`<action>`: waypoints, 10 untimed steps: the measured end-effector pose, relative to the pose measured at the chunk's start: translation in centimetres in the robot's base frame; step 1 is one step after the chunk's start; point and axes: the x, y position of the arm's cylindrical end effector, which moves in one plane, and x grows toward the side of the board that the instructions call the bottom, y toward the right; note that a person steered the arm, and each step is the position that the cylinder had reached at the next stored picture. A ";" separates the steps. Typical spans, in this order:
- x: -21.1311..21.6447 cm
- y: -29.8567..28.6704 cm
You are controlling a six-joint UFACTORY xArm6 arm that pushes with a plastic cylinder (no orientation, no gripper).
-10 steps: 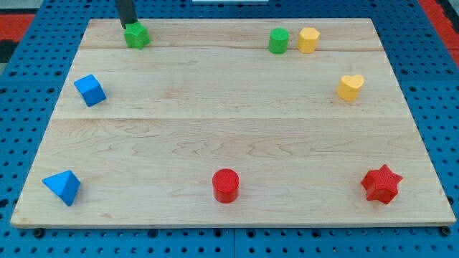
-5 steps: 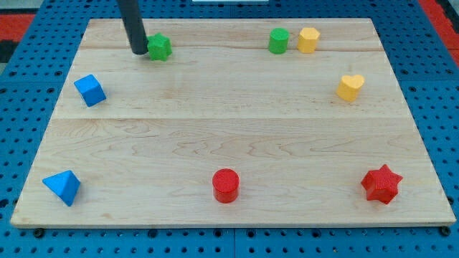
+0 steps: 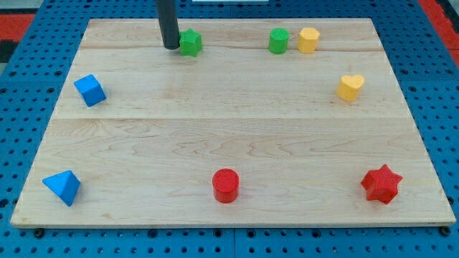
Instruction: Slide the green star towards the green circle
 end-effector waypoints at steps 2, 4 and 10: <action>-0.8 0.2; -0.8 2.3; -0.8 8.7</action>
